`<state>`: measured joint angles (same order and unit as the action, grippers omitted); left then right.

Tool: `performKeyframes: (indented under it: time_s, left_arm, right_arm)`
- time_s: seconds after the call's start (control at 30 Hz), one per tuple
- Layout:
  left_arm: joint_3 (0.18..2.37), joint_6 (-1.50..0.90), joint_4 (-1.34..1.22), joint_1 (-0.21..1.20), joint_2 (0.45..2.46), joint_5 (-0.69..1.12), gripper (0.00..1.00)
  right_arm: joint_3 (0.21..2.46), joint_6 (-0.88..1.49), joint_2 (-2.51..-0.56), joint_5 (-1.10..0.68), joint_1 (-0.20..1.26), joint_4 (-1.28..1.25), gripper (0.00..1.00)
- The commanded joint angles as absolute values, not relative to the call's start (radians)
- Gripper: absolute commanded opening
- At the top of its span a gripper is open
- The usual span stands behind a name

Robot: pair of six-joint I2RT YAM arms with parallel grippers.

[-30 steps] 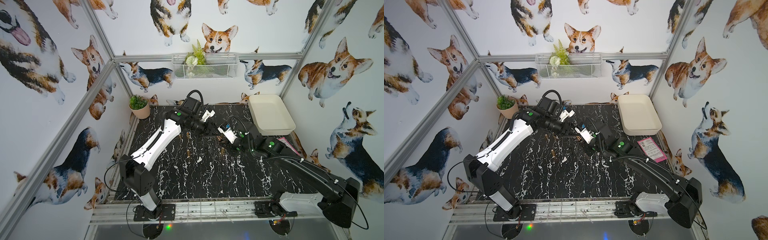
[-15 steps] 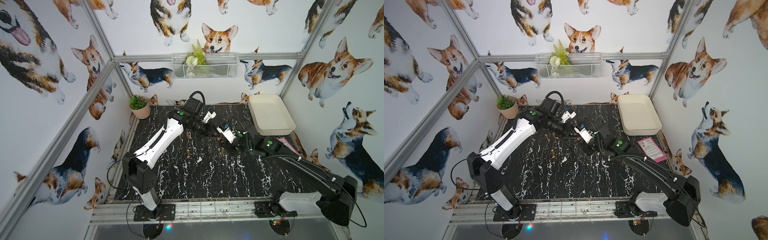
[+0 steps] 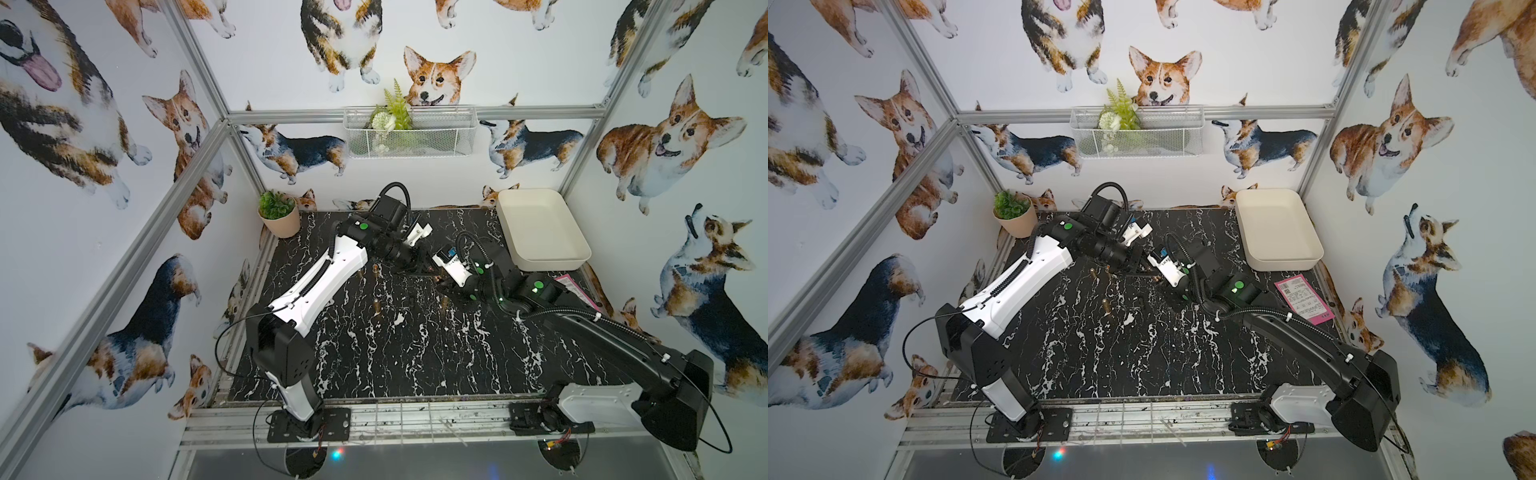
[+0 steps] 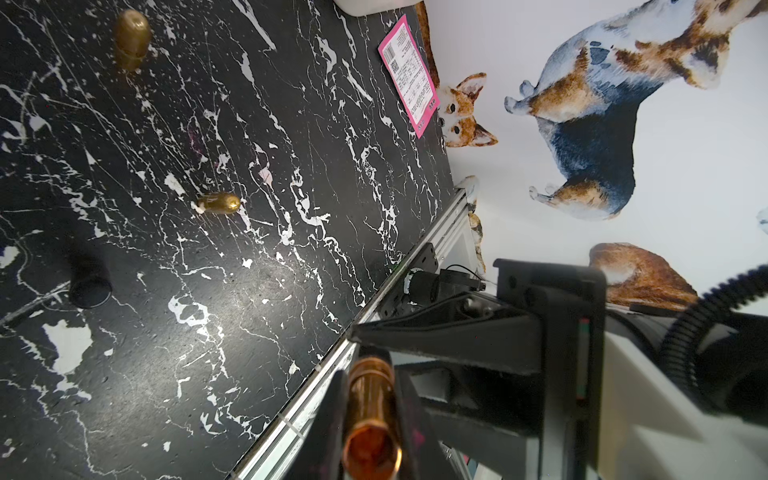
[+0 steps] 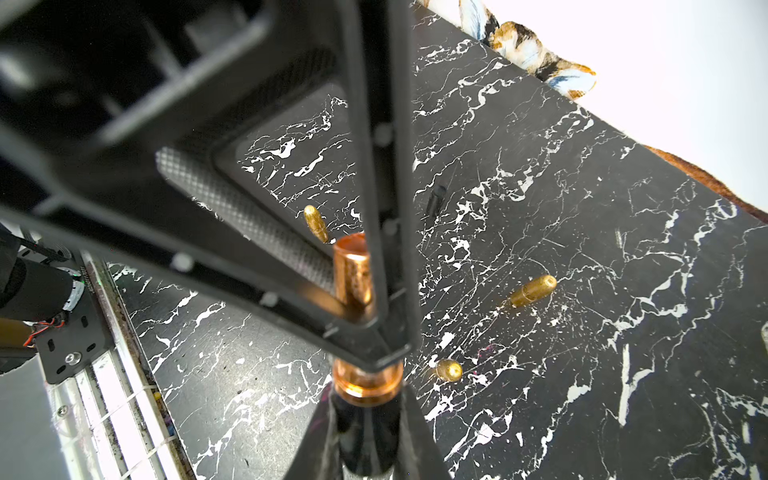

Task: Open the lipstick cap
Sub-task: Place the lipstick at the center of the board.

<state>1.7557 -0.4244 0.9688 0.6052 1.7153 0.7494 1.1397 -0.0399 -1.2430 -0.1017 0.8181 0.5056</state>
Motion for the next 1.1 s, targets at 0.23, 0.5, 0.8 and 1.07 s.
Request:
performKeyframes:
  time_s: [0.23,0.5,0.8,1.07]
  left_arm:
    - [1.782,-0.407,0.994,0.606,1.727,0.763,0.19]
    - [1.796,-0.413,0.981,0.606,1.729,0.785,0.19]
    - [1.825,-0.426,0.979,0.589,1.741,0.768,0.19]
    - [1.940,-0.404,1.030,0.581,1.809,0.763,0.19]
  right_arm:
    - [1.149,-0.048,-1.239,-0.076,0.819,0.494,0.10]
    - [1.145,-0.054,-1.219,-0.062,0.818,0.490,0.30]
    - [1.127,-0.045,-1.204,-0.051,0.819,0.497,0.47]
    - [1.079,-0.035,-1.161,-0.023,0.819,0.497,0.49]
